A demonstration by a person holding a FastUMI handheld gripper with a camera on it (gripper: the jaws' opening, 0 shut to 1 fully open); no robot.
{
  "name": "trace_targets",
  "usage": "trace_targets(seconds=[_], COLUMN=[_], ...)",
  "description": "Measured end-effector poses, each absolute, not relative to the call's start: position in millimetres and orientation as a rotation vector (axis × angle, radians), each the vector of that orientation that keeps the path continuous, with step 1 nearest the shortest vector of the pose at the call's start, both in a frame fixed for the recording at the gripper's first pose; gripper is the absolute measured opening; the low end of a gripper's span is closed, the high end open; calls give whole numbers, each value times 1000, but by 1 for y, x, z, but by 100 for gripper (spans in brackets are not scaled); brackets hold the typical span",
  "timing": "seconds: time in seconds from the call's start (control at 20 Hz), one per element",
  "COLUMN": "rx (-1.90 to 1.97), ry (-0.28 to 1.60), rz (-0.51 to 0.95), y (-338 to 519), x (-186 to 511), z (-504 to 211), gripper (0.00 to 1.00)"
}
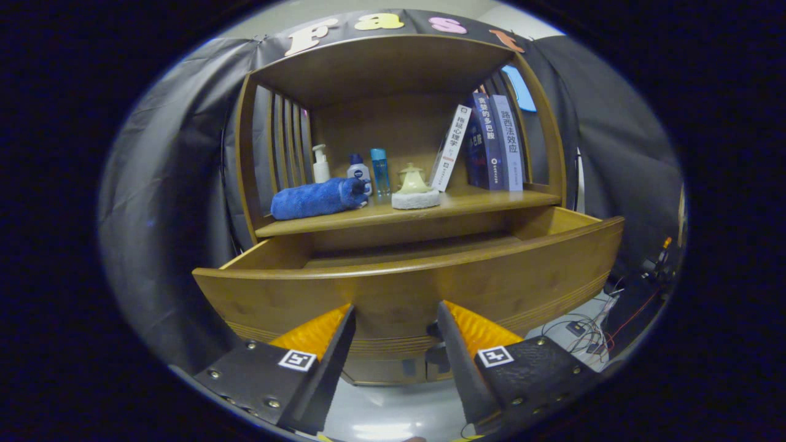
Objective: Pull open the drawer, take out the items inside it, and place them on the countertop above the cabinet.
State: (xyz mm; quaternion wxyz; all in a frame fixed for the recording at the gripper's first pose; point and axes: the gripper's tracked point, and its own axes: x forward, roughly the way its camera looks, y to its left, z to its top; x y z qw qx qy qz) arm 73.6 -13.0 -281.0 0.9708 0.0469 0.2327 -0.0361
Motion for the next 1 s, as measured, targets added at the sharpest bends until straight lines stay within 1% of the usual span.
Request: trace_targets(seconds=[0.25, 1.0], rx=[92, 94], ry=[489, 489], rz=[-96, -91], y=[-9, -12], x=[100, 158], z=[-288, -301], gripper=[81, 81])
